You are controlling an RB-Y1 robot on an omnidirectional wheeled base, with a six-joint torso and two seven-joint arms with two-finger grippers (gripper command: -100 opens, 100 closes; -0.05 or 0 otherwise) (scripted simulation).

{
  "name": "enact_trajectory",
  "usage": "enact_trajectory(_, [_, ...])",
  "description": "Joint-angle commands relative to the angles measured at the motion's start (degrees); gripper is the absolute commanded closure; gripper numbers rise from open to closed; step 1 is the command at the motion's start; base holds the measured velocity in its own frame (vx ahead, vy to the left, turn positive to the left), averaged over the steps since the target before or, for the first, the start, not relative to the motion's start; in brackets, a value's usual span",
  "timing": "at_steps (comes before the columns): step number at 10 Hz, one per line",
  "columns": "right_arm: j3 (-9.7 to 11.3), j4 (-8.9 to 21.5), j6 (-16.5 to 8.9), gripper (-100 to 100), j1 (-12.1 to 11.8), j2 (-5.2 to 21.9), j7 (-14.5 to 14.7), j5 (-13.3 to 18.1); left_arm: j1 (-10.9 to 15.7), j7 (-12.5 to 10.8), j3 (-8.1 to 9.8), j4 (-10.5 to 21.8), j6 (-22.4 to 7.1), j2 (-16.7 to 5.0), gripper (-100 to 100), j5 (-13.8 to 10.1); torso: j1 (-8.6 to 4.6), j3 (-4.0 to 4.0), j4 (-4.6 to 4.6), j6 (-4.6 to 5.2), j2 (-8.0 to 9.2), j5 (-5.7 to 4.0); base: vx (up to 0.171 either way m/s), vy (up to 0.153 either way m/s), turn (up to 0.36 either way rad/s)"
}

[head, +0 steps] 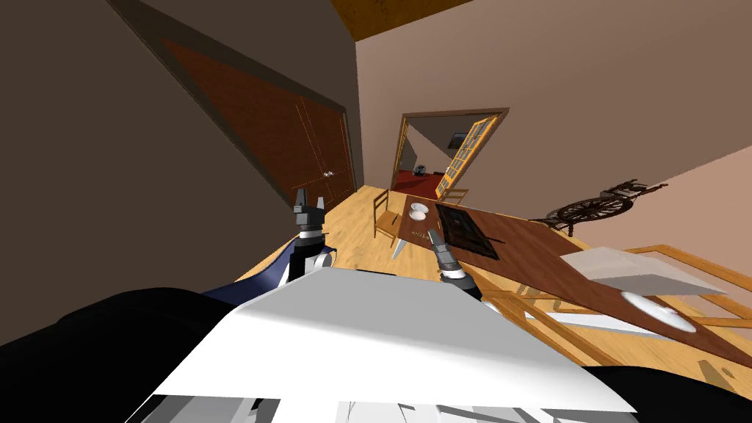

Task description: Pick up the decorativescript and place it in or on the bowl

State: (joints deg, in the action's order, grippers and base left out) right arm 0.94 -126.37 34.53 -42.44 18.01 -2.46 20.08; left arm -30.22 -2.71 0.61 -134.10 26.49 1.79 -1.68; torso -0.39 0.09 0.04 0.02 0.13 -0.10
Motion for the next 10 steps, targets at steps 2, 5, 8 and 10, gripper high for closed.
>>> enact_trajectory(2, [-0.76,0.86,-0.62,-100,-1.83,2.1,-0.06,3.85,0.01,0.0,0.0,0.0,0.0,0.0,0,0.0,-0.03,-0.01,-0.01,-0.03,-0.01,0.0,-0.056,-0.056,0.223])
enact_trajectory(5, [-1.9,2.63,-1.56,-100,-5.28,5.73,-0.42,8.85,-0.01,0.0,0.0,0.0,0.0,0.0,0,0.0,0.04,-0.08,-0.03,0.03,-0.14,0.0,-0.037,-0.041,0.249])
enact_trajectory(8, [-2.42,3.69,-2.11,-100,-6.97,7.57,-0.75,12.94,0.0,0.0,0.0,0.0,0.0,0.0,0,0.0,0.04,-0.12,-0.05,-0.01,-0.21,0.01,-0.024,-0.036,0.206])
enact_trajectory(10, [-2.89,4.85,-2.72,-100,-8.63,9.41,-1.18,16.08,0.0,0.0,0.0,0.0,0.0,0.0,0,0.0,0.05,-0.15,-0.06,-0.03,-0.25,0.01,-0.013,-0.032,0.252])
